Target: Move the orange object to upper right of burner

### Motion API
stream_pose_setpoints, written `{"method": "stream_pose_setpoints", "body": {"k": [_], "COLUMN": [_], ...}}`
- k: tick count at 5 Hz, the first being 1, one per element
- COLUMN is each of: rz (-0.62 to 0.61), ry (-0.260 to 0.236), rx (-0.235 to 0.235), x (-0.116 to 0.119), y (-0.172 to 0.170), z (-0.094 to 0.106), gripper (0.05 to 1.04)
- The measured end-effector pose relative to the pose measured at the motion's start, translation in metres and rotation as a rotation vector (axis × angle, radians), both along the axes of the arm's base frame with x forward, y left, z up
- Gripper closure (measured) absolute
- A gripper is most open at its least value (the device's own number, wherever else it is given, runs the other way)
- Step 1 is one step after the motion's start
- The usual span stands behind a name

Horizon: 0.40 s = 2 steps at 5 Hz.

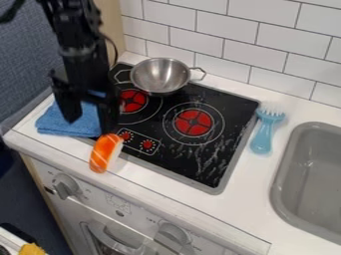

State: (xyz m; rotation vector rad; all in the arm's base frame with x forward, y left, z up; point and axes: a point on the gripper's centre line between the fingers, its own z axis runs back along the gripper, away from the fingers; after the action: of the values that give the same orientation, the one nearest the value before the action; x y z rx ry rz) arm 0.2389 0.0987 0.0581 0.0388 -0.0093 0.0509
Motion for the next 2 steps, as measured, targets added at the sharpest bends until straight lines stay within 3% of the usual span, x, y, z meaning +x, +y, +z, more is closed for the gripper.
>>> {"method": "stream_pose_setpoints", "body": {"k": [1,2], "rz": [-0.011,-0.071], "ry": [-0.021,0.002], "rx": [-0.018,-0.036], "x": [-0.004,0.000], "y": [-0.007,-0.018], "z": [-0.008,-0.026], "gripper": [0.084,0.084]}}
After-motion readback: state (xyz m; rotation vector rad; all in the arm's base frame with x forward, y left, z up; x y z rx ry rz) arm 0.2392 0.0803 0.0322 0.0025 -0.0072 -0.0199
